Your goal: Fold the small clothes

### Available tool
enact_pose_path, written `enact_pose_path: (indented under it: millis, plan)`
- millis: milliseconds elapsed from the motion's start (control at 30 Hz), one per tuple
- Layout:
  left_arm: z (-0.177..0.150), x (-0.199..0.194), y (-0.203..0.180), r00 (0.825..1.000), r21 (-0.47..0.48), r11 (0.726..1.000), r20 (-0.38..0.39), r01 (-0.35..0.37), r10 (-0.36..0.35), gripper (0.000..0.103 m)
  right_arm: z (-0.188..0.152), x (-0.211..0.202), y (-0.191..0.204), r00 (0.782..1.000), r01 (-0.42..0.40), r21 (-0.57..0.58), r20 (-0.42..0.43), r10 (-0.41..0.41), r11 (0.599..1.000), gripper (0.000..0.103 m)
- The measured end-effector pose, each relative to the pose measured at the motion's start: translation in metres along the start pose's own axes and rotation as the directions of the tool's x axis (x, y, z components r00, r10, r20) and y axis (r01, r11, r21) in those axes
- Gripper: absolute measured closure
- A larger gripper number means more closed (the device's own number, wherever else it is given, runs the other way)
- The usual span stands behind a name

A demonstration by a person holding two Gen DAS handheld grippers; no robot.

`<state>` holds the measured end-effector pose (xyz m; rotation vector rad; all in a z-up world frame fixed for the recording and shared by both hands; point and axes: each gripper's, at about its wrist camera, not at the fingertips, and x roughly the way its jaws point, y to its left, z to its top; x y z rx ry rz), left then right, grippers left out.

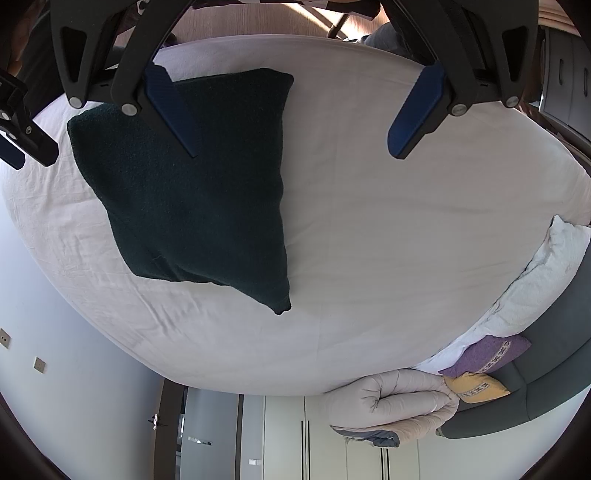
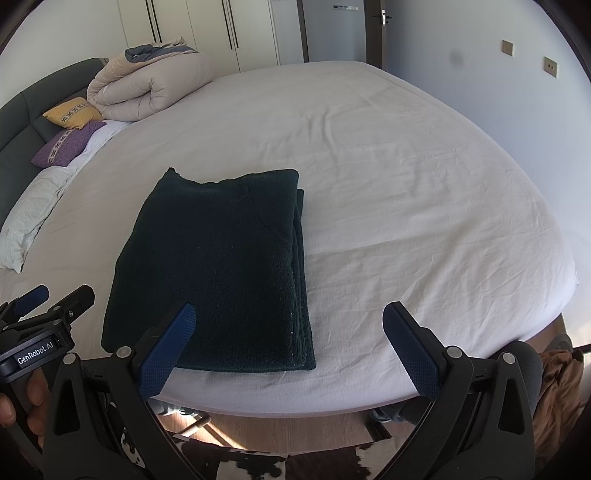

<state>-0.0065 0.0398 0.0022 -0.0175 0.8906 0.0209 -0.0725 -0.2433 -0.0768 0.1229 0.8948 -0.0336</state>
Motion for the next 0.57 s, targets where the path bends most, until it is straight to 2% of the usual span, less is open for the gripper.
enact_pose_path:
  millis: [567]
  plan:
    - [0.0013,0.0023,0.0041,1.0,0.013,1.0,0.006,-0.002,0.002,0.0,0.0006,0.0022,-0.0016,1.0,-0.003,0.004,-0.01,0.003,1.0,0.0]
